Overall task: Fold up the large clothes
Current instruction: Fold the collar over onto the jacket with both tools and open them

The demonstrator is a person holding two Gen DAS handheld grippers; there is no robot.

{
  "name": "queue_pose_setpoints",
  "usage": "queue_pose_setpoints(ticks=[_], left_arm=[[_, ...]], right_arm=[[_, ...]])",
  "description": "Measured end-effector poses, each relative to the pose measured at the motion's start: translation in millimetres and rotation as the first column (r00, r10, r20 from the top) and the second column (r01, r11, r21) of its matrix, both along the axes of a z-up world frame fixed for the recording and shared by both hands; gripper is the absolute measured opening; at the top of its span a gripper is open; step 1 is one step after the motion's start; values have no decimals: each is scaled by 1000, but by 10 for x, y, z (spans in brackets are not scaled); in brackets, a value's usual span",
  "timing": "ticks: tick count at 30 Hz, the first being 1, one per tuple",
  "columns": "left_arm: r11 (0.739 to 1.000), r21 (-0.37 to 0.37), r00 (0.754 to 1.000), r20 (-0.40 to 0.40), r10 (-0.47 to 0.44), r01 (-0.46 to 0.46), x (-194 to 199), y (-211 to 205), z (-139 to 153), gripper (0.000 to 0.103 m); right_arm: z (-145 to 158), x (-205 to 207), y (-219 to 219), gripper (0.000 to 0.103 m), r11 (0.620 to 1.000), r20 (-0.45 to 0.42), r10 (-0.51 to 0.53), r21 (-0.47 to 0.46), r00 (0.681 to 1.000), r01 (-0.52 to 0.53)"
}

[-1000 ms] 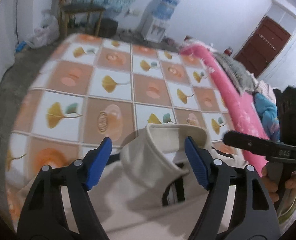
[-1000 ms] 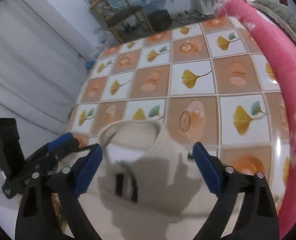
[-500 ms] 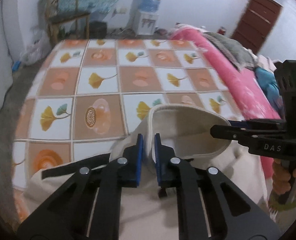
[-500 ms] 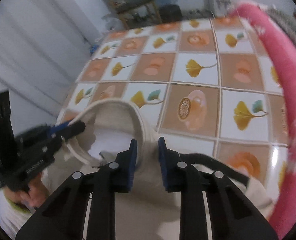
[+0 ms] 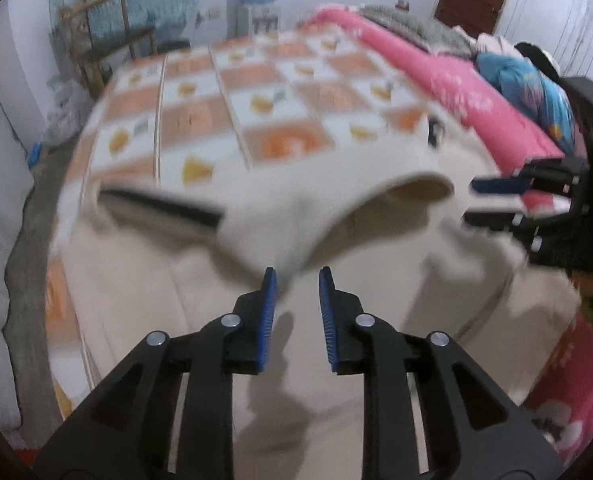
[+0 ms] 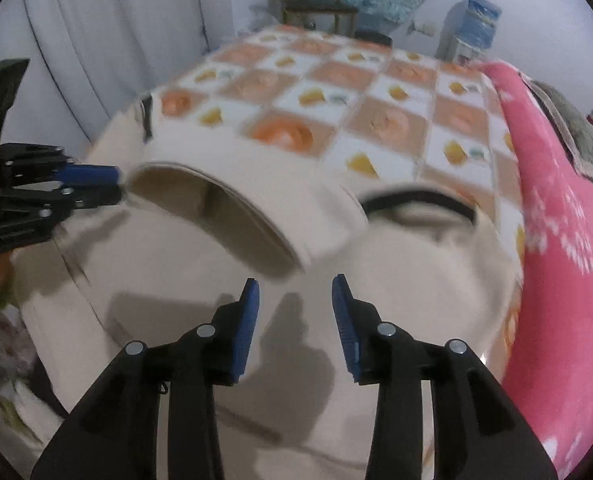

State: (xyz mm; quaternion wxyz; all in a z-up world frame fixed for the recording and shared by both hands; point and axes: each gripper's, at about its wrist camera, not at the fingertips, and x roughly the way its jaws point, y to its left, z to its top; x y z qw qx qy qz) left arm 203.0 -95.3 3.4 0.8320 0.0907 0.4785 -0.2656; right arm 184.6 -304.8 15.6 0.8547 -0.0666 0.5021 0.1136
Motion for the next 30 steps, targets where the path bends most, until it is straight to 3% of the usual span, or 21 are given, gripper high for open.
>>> queue_pose_setpoints(ticks=[3, 6, 10, 13, 16, 18, 20, 23, 27, 30], left_arm=[[997, -82, 1000, 25, 3, -1, -138, 207, 117, 21], [983, -185, 995, 95, 33, -15, -91, 364, 406, 21], [977, -204, 989, 119, 84, -58, 226, 191, 561, 21], [983, -157, 987, 120, 109, -90, 512, -70, 417, 21], [994, -59, 992, 82, 92, -87, 655, -300, 101, 21], [995, 37, 995, 55, 88, -90, 644, -335, -135, 21], [993, 85, 996, 46, 83, -86, 593, -271, -314, 24], [995, 81, 993, 104, 46, -55, 462, -122, -318, 24], [990, 118, 992, 105, 64, -76, 428, -44, -252, 32], [995, 65, 994, 84, 73, -79, 381, 72, -168, 32]], right_arm=[[151, -152, -200, 37, 999, 28, -33, 42, 999, 32], [479, -193, -347, 37, 992, 113, -56, 123, 992, 42], [630, 166, -263, 37, 973, 138, -56, 230, 989, 23], [442, 510, -27, 31, 969, 101, -45, 247, 994, 19], [117, 740, 178, 29, 979, 43, -23, 203, 999, 14], [-76, 763, 211, 28, 985, 7, -14, 169, 1000, 13], [-290, 718, 190, 27, 991, -33, -7, 134, 999, 12], [-377, 547, 95, 25, 991, -18, 6, 134, 1000, -4], [-275, 403, -22, 25, 993, -38, -31, 111, 999, 35], [-149, 324, -68, 25, 992, -27, -67, 101, 997, 69]])
